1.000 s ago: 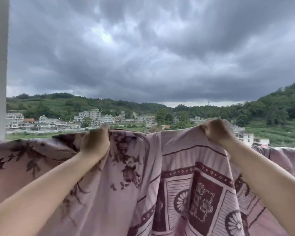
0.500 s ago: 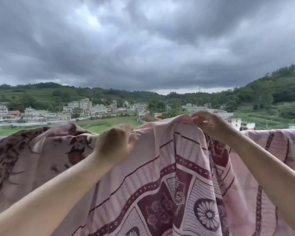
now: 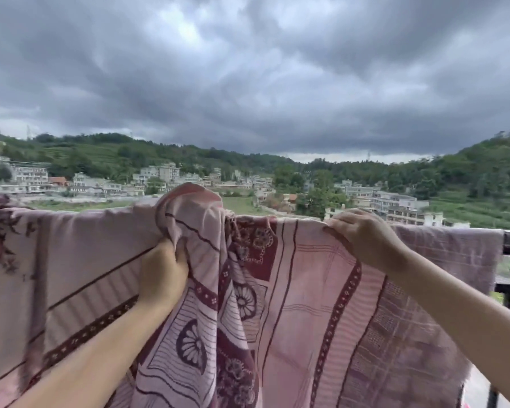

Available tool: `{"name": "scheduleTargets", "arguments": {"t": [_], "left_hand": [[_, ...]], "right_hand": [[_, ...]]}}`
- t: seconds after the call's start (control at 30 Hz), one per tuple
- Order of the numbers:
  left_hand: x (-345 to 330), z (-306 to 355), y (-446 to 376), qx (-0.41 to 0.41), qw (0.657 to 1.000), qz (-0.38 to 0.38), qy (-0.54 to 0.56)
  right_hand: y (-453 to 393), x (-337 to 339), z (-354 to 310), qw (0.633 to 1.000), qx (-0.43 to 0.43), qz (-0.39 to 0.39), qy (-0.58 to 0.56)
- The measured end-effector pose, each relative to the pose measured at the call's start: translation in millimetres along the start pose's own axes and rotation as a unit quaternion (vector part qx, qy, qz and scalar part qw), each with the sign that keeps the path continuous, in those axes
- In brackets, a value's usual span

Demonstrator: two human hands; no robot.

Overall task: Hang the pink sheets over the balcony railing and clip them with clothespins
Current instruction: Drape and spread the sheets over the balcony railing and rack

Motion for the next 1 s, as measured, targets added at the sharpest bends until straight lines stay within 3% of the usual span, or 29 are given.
{"name": "scheduleTargets", "arguments": {"t": [0.1,0.17,0.4,0.6,0.67,0.73,0.77,0.8,0.87,0.97,1.0], "left_hand": [[10.3,20.8,3.8,-0.047,0.998,0.033,0.005],[15.7,39.5,3.4,-0.087,0.995,0.042,0.000],[9.3,120.4,31.0,-0.186,0.970,0.027,-0.155],[-18.4,202.3,86.3,-0.244,0.943,0.148,-0.172],[-43.7,220.6,114.8,-0.266,0.936,0.124,-0.193],[-80.9,236.5,143.8,-0.298,0.891,0.024,-0.342],[-100.4,247.9,156.7,-0.275,0.843,-0.064,-0.458],[-116.1,258.1,165.6,-0.199,0.805,-0.166,-0.533],[-133.1,271.1,171.6,-0.062,0.780,-0.256,-0.568],[-134.0,304.8,176.6,0.012,0.786,-0.223,-0.577],[-135.5,317.1,178.9,0.017,0.809,-0.200,-0.552]], "right_hand": [[-4.7,-1.0,18.5,0.999,0.011,0.012,0.043],[-0.8,-0.9,39.5,0.997,-0.055,0.021,0.050],[28.9,11.6,108.5,0.988,-0.140,0.037,0.061],[106.2,41.6,195.0,0.970,-0.201,0.138,-0.006],[134.3,53.3,222.3,0.968,-0.195,0.160,-0.004],[159.3,67.8,242.2,0.974,-0.168,0.153,-0.010],[172.0,74.8,250.1,0.980,-0.148,0.130,-0.012],[184.5,80.5,256.1,0.987,-0.117,0.109,-0.006],[207.9,88.0,263.8,0.996,-0.031,0.086,0.018],[233.0,93.2,271.4,0.998,0.036,0.042,0.023],[239.4,95.7,274.6,0.998,0.043,0.042,0.023]]}}
Point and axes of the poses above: each hand's wrist, its own y-axis away from the middle knuckle, its own x-axis out of the back of the hand, z = x × y, the point moved 2 cm from there along -y, towards the middle knuckle, and after that the axes turned 6 degrees about -z, right-handed, at the moved point
